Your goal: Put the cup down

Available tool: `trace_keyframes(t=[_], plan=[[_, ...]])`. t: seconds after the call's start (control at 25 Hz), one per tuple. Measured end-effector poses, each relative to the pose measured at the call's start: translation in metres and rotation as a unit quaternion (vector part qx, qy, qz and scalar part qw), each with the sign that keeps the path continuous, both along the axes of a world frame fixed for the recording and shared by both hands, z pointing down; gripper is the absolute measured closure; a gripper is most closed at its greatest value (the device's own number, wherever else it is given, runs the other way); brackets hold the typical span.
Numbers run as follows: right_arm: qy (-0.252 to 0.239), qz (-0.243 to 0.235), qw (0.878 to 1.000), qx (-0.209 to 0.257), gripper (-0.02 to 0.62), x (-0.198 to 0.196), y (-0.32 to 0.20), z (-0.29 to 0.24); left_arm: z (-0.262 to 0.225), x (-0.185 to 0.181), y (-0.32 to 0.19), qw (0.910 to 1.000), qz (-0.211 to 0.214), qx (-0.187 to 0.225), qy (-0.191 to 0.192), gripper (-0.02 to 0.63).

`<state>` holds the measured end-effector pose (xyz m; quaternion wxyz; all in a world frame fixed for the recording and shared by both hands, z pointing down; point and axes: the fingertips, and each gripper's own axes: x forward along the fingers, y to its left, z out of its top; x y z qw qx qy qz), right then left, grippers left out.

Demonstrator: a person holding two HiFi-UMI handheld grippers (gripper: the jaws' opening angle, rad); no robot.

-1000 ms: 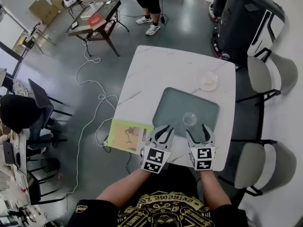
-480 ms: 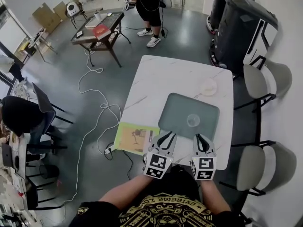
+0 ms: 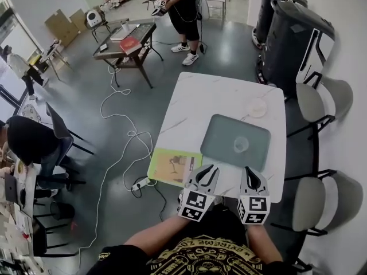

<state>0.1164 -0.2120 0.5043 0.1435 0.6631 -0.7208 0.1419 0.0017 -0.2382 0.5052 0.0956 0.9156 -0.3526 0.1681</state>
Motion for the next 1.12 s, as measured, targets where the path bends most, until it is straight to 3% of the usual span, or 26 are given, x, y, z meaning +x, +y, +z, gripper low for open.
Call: trace_keyframes(t=[0.44, 0.76, 1.12], plan=[[-0.016, 0.013, 0.999, 0.027, 0.589, -0.031, 0.034, -0.024, -0.020, -0.026, 0.033, 0.9996, 0.013, 0.009, 0.022, 0.535], [0.000, 0.014, 1.000, 0.025, 0.589, -0.045, 0.074, -0.039, -0.016, -0.037, 0.078, 0.9985, 0.032, 0.000, 0.044, 0.535], [0.006, -0.018, 0.999, 0.028, 0.589, -0.062, 0.088, -0.055, -0.029, -0.049, 0.096, 0.9985, 0.017, -0.001, 0.052, 0.535]])
